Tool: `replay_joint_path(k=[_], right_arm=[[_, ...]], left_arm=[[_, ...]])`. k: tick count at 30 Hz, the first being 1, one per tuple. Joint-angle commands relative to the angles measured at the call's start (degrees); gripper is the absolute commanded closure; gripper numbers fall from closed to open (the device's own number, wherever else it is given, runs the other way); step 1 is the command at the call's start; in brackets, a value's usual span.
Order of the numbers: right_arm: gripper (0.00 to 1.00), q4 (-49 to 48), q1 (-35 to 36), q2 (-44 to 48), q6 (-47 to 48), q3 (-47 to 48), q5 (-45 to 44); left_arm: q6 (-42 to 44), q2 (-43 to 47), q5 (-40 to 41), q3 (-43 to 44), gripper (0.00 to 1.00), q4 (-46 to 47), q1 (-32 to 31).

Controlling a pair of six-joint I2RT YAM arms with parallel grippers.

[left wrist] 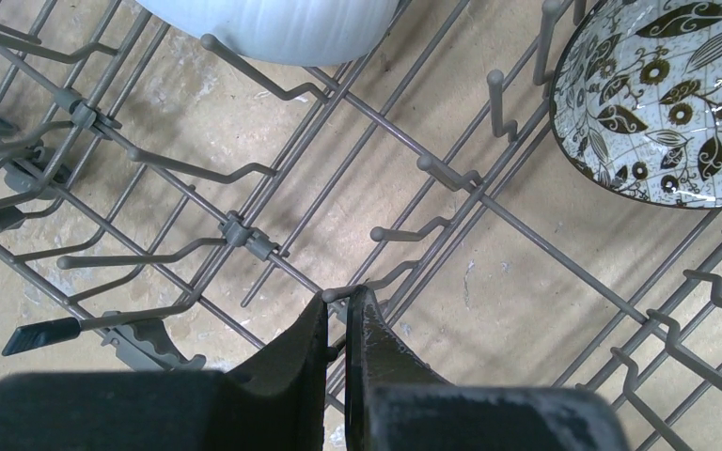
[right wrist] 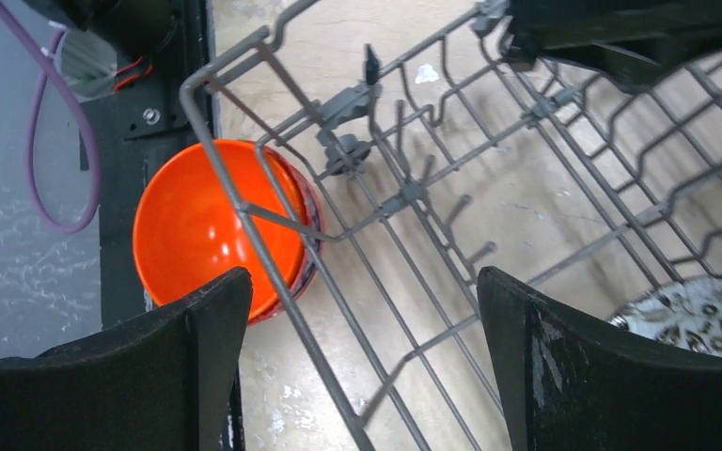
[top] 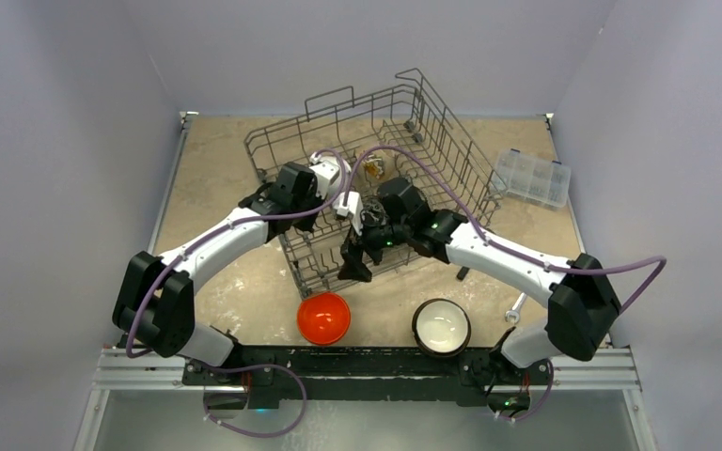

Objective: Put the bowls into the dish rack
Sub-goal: Adjust the dish rack at the center of the board.

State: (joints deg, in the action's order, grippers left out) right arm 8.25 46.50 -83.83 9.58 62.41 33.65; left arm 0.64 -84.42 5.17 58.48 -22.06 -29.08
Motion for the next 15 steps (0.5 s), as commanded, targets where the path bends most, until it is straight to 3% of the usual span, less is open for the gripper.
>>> replay_joint_path(k=[1,8,15], right_arm=[[0.09,-0.9,3.4,0.0,3.4,-0.5,-0.8],[0.14,-3.3,6.0,-2.1,0.8,-0.4,-10.4],[0.62,-6.3,6.1,-4.0,-4.0,-0.1,-19.7]], left_arm=[[-0.2,0.7,4.2,-1.2,1.00,-2.1,-0.2],[-2.1,0.8,3.8,-1.1,1.00,-1.9,-0.2],[-2.6,2.3,4.0,-1.5,1.00,-2.7,-0.8]])
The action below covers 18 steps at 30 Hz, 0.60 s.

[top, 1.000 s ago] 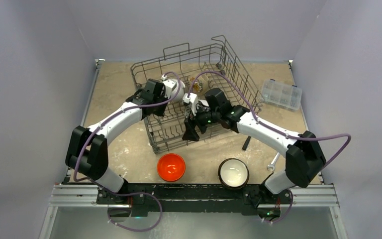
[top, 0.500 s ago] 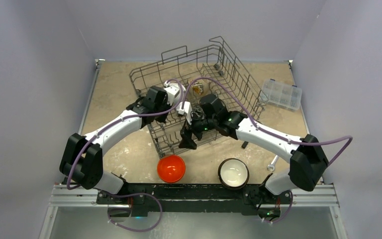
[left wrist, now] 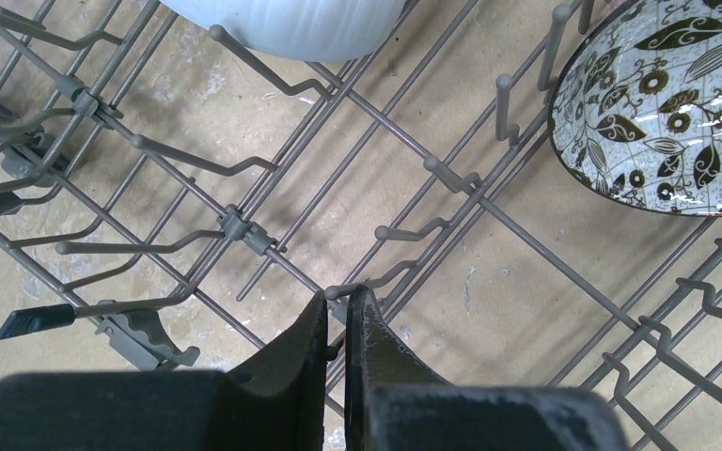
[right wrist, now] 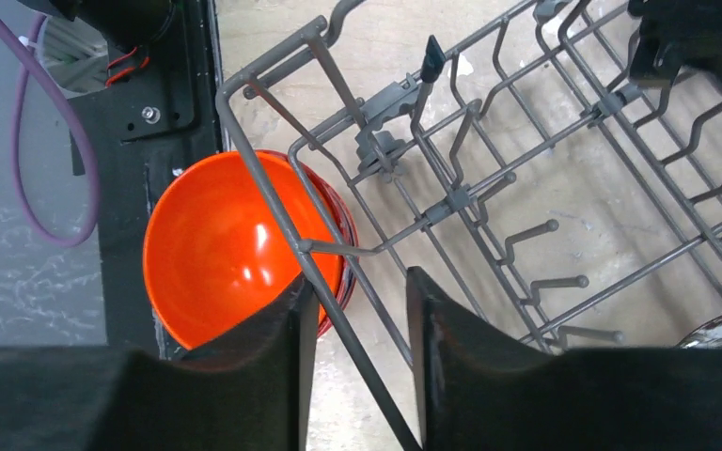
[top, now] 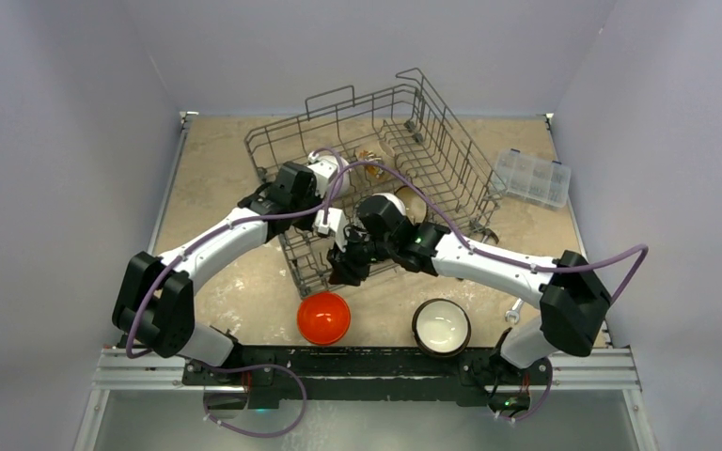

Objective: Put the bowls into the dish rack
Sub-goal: Adjust the dish rack at the center of the board.

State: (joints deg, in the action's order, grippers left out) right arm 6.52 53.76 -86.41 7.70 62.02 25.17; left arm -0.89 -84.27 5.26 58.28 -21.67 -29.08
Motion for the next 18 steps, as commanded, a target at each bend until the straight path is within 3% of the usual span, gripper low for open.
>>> replay_joint_path(k=[1,8,18], right_arm=[[0.66,-4.3,-1.2,-1.8,-2.6,0.7,-12.2],[0.99,-3.7,-1.1,-4.0,-5.1,2.2,-15.5],[1.00,-2.8,-1.2,-5.4,-7.2,3.1,-16.9]], left_arm=[[-1.2,2.4,4.1,-1.5,1.00,-3.4,-1.2],[-3.3,3.6,4.8,-3.1,1.00,-5.2,-3.4],[-7.7,6.2,4.8,-4.6,1.00,-6.1,-7.0]])
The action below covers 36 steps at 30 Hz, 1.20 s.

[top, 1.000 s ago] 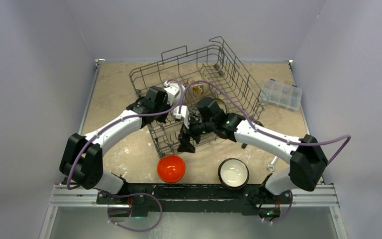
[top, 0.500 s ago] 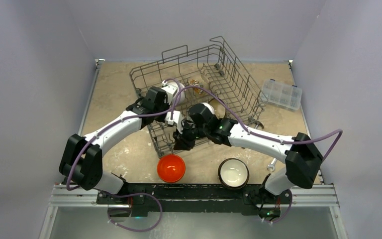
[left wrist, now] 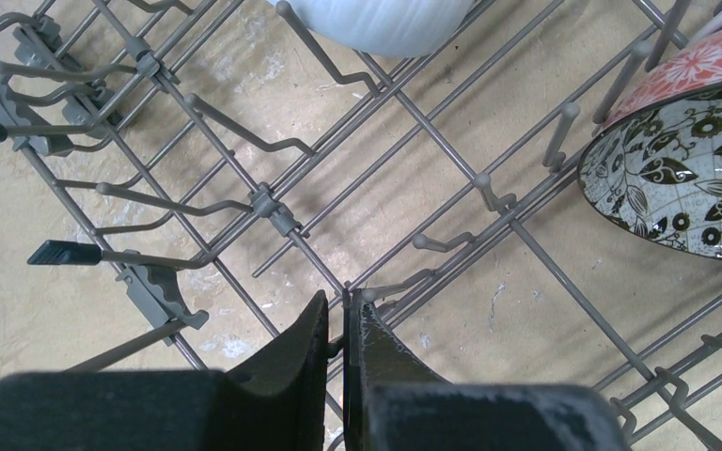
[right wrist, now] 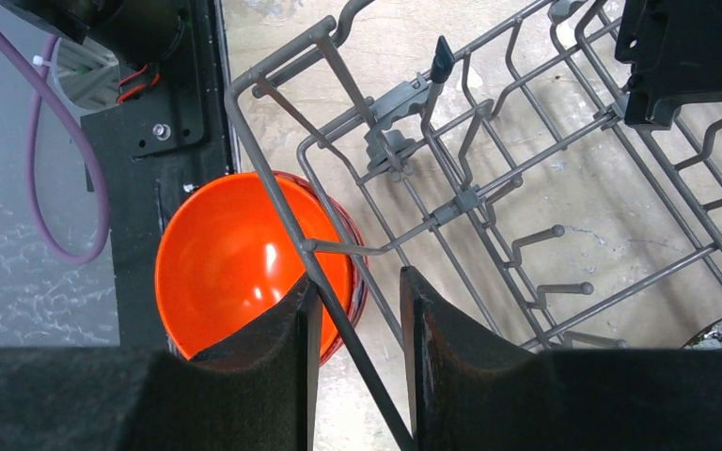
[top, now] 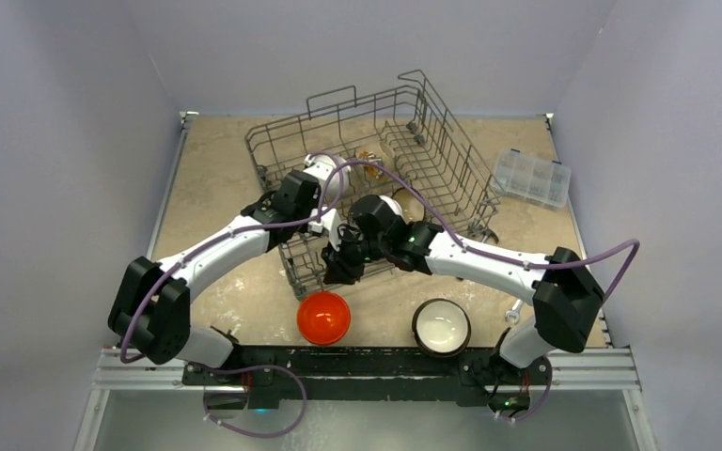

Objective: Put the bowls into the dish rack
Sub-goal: Adjust the dish rack at the center of the board.

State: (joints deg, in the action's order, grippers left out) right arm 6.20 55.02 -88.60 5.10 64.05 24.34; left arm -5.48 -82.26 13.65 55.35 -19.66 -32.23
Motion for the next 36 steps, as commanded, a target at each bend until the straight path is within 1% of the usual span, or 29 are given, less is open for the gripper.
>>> replay_joint_path(k=[1,6,15,18,21,23,28,29,31,33,34,36], right_arm=[[1.00,-2.4,-2.5,-3.2,-6.0,1.1,-15.9],[1.00,-2.7,-2.5,-3.4,-8.5,1.1,-17.4],[1.00,-2.0,-3.6,-5.6,-13.4,2.2,-21.0],[1.00,-2.2,-4.4,-5.8,-14.9,2.4,-20.8],[1.00,-2.7,-4.5,-5.5,-14.0,2.2,-19.2],[1.00,-3.9,-4.5,-4.8,-12.0,1.7,-19.7],[1.00,-5.0,-4.4,-1.9,-10.8,0.1,-18.3],[1.00,-5.4,-4.4,-1.1,-10.3,-0.2,-17.3],[0.94,-5.8,-4.4,0.9,-10.5,-1.0,-14.0],[0.80,-6.0,-4.5,2.7,-11.6,-1.6,-13.3],[0.75,-6.0,-4.5,3.4,-12.3,-1.6,-13.5],[0.68,-6.1,-4.6,4.5,-12.9,-1.2,-13.7]], left_arm=[[-3.5,4.5,-4.0,-2.1,1.00,-8.2,-4.2],[-6.8,6.5,-6.7,-4.0,1.00,-8.6,-5.4],[-13.6,10.3,-9.2,-7.1,1.00,-8.9,-6.0],[-15.7,11.2,-8.6,-8.2,1.00,-8.3,-5.9],[-17.4,11.3,-7.1,-8.6,1.00,-7.8,-6.0],[-18.3,10.9,-5.0,-7.9,1.00,-7.6,-5.8],[-19.6,8.8,-1.7,-4.7,1.00,-6.8,-5.8],[-19.8,8.5,-1.3,-4.0,0.98,-6.5,-5.8],[-20.1,8.1,-0.9,-2.7,0.88,-6.0,-5.5],[-20.3,8.0,-0.9,-1.3,0.78,-5.5,-5.1],[-20.5,8.0,-1.2,-0.7,0.73,-5.3,-4.8],[-21.0,8.4,-2.7,0.3,0.62,-4.6,-3.8]])
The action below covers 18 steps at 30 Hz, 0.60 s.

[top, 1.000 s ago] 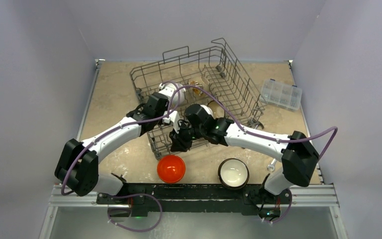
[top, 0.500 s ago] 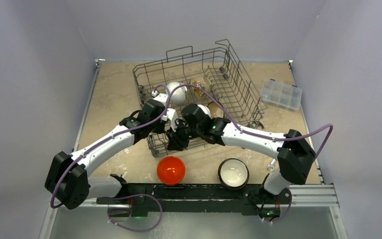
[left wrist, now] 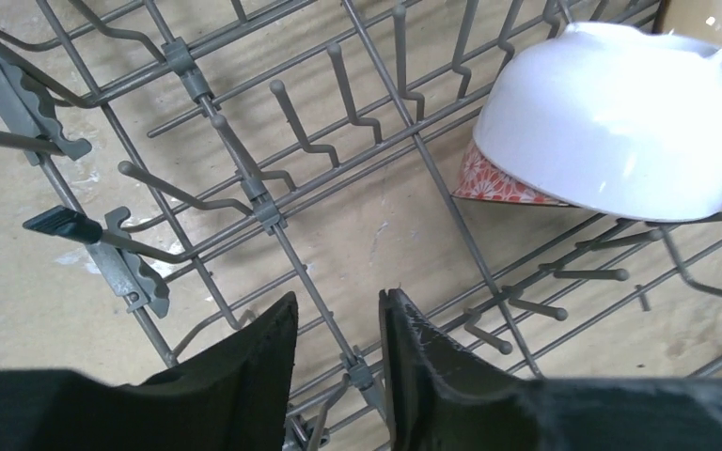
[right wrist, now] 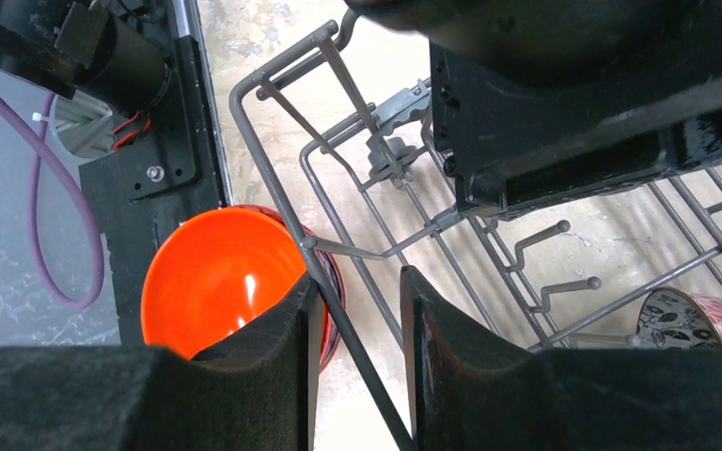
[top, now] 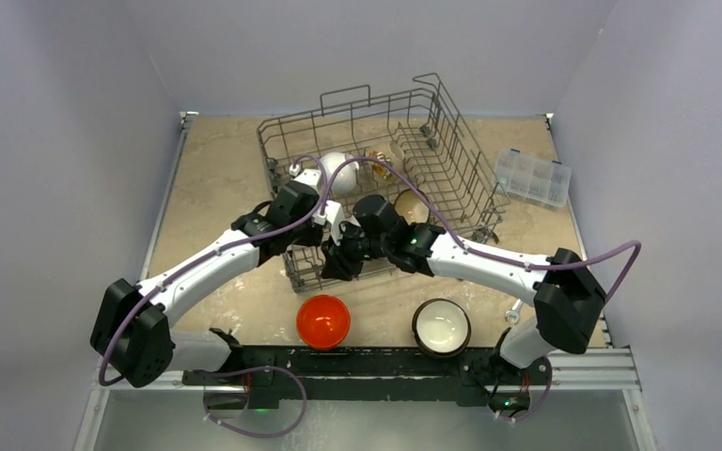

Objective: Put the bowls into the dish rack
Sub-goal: Adjust the dish rack at the center of the board.

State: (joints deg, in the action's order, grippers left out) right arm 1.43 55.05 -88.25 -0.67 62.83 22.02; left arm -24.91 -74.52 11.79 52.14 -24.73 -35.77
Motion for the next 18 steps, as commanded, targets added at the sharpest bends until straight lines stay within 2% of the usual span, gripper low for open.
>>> replay_joint_path(k=[1,3,7,11,15,18], right_arm=[[0.65,-1.3,-4.8,4.6,-7.3,0.4,-11.3],[0.59,-1.3,-5.2,5.4,-7.8,1.2,-10.2],[0.42,-1.3,-6.9,7.1,-8.7,2.3,-6.8],[0.23,-1.3,-8.1,8.2,-8.9,3.2,-2.1],[0.15,-1.3,-10.9,9.8,-9.6,3.1,2.0],[0.12,-1.3,-14.5,11.7,-11.7,2.6,-0.3]], left_arm=[[-2.0,0.9,-2.1,3.8,0.57,1.2,0.2],[-3.0,1.5,-5.2,4.0,0.48,3.0,1.0],[-5.6,2.3,-10.1,3.5,0.39,6.4,1.4],[-7.1,2.5,-12.8,3.0,0.36,8.8,1.6],[-7.3,3.0,-13.3,2.7,0.35,9.5,1.7],[-7.3,4.0,-13.3,2.2,0.32,9.9,1.8]])
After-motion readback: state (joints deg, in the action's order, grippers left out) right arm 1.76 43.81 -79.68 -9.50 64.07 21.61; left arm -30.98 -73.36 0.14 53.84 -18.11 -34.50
